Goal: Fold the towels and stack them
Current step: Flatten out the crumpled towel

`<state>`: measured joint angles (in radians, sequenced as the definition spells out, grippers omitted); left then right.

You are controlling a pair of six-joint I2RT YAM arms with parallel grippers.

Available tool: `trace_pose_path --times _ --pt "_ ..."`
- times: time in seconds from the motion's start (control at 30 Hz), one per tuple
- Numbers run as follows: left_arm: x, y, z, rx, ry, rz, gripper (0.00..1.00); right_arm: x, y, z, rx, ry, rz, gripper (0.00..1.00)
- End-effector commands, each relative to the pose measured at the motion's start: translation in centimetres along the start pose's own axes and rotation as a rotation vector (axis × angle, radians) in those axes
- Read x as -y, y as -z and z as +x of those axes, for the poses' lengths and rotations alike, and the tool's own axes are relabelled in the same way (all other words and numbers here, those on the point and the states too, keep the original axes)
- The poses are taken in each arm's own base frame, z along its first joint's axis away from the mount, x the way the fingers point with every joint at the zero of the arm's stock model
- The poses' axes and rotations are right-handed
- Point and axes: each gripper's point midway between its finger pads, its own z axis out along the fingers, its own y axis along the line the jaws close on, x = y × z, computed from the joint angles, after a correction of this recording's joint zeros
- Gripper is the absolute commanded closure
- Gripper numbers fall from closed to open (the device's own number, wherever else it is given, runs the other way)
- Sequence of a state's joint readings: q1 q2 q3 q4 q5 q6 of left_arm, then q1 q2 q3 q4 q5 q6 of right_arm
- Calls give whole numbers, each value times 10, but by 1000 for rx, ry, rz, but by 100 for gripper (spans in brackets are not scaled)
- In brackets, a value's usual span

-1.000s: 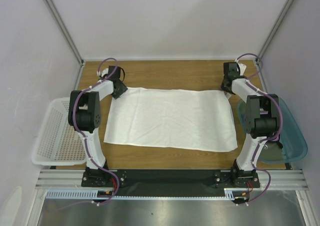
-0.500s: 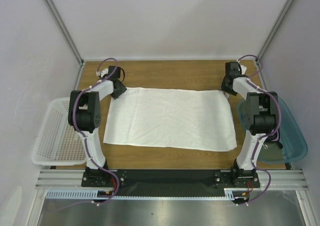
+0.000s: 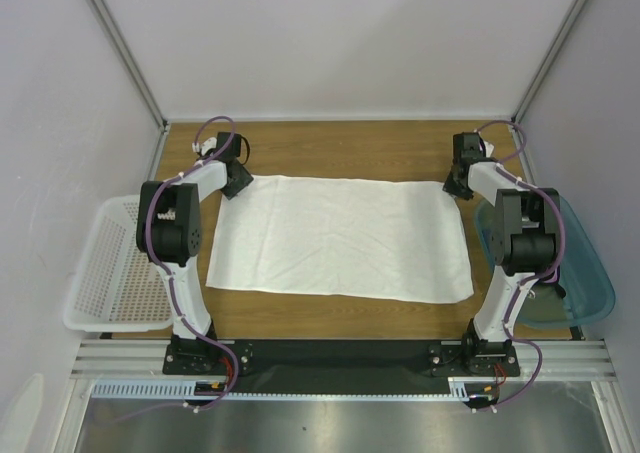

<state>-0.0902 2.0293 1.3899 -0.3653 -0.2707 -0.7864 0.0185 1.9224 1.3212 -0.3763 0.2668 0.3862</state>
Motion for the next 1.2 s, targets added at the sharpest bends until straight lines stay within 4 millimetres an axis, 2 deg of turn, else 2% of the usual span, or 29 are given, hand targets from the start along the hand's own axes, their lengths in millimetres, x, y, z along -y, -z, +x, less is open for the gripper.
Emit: trace_pose_path --times 0.0,0.07,0.1,0.2,0.4,0.53,0.63,0.67,0.7,0.73,0.8,0.9,0.97,1.17 --pt "-2 0 -13 29 19 -22 51 3 11 -14 45 -18 -14 69" --pt "-2 0 -13 30 19 -23 51 4 9 -15 49 -7 2 78" --pt "-3 0 -14 31 17 -25 51 7 9 -19 63 -6 19 89" --pt "-4 0 -15 36 18 -33 51 11 13 -30 84 8 47 100" --pt "-5 1 -17 42 19 -34 51 22 33 -44 139 14 86 100" --pt "-6 1 -18 44 20 -36 51 34 41 -46 168 19 131 100" --pt "-5 1 -19 47 22 -34 51 30 41 -47 183 38 95 100" --pt "-5 2 -20 47 20 -32 51 27 39 -43 176 48 75 99" --pt "-6 1 -20 46 21 -34 51 15 38 -44 176 57 13 76" --pt "-5 2 -19 46 21 -33 51 10 36 -42 167 70 -16 64" --pt "-6 2 -20 48 18 -32 51 -3 35 -40 155 108 -90 50" --pt "-5 4 -21 52 14 -29 50 -6 31 -36 145 139 -109 49" --pt "-5 4 -21 51 12 -30 50 7 26 -39 139 133 -93 49" --pt "-5 3 -20 49 12 -28 50 4 15 -29 98 138 -154 52"
